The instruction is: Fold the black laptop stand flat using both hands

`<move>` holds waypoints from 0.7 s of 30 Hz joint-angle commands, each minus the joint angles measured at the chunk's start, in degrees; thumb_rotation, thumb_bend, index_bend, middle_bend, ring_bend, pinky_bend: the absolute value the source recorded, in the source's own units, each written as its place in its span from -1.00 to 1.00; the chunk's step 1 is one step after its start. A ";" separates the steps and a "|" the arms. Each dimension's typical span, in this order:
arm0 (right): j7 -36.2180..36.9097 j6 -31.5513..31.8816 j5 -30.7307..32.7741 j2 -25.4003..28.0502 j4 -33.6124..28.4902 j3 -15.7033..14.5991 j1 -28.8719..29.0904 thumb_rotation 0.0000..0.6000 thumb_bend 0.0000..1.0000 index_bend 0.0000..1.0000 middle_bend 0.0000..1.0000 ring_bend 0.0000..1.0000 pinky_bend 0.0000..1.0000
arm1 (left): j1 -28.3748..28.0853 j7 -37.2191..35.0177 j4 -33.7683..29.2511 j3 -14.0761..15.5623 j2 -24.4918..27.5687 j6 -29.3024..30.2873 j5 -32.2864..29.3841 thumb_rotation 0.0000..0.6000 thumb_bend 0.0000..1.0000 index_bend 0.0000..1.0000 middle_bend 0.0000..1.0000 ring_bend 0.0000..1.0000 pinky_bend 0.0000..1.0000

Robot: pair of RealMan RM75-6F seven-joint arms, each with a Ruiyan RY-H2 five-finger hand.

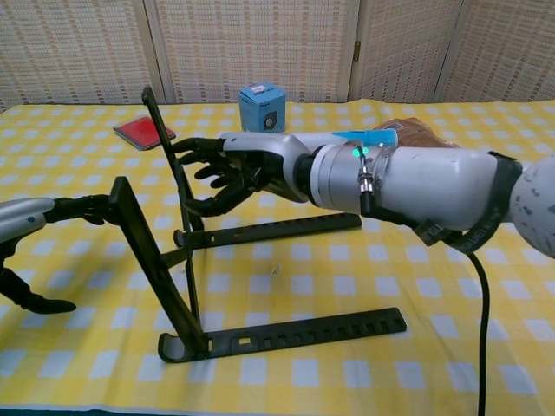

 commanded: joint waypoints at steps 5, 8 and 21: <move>0.73 -1.24 -1.78 -0.86 -0.05 0.64 0.71 1.00 -0.05 -1.00 -1.00 -1.00 -1.00 | -1.24 1.12 -1.81 -0.05 -1.53 -0.70 0.64 1.00 -0.62 -0.80 -0.61 -0.66 -0.87; 1.69 -1.68 -2.91 -0.89 -0.41 0.81 0.85 1.00 -0.05 -1.00 -1.00 -1.00 -1.00 | -1.78 1.77 -2.43 -0.12 -2.16 -1.13 0.66 1.00 -0.62 -0.80 -0.61 -0.66 -0.87; 8.16 0.96 -9.90 5.32 -3.24 -1.11 -2.35 1.00 -0.05 -1.00 -1.00 -1.00 -1.00 | -1.21 3.28 -2.23 -0.05 -1.41 -0.82 -2.15 1.00 -0.62 -0.80 -0.61 -0.65 -0.87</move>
